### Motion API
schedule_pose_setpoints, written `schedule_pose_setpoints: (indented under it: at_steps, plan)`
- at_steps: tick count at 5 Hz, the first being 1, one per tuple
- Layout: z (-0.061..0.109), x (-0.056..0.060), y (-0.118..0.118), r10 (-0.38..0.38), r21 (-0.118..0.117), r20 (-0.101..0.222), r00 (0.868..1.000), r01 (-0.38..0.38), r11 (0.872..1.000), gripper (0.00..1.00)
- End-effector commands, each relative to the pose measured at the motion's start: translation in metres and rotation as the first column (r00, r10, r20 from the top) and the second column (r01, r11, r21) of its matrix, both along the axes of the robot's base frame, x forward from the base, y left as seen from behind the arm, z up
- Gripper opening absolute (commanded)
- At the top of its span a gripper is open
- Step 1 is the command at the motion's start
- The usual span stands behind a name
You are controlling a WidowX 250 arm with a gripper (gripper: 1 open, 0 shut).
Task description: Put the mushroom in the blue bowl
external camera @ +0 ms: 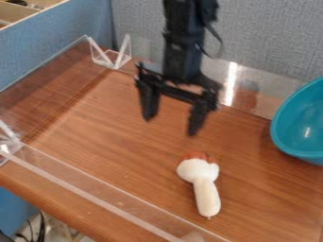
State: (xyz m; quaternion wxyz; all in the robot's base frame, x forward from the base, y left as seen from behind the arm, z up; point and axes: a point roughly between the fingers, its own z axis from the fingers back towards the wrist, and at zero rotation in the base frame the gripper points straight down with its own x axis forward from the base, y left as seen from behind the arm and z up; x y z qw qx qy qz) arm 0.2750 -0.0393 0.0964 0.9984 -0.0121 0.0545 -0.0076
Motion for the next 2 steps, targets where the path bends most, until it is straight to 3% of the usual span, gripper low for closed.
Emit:
schedule_pose_setpoints:
  at_steps: [1,2]
  plan:
    - [-0.010,-0.007,-0.023,0.054,-0.008,0.050,0.997,-0.053,0.999,1.00]
    - [-0.031,-0.012,-0.043,0.099,-0.016,0.074,0.992,-0.098,0.995,1.00]
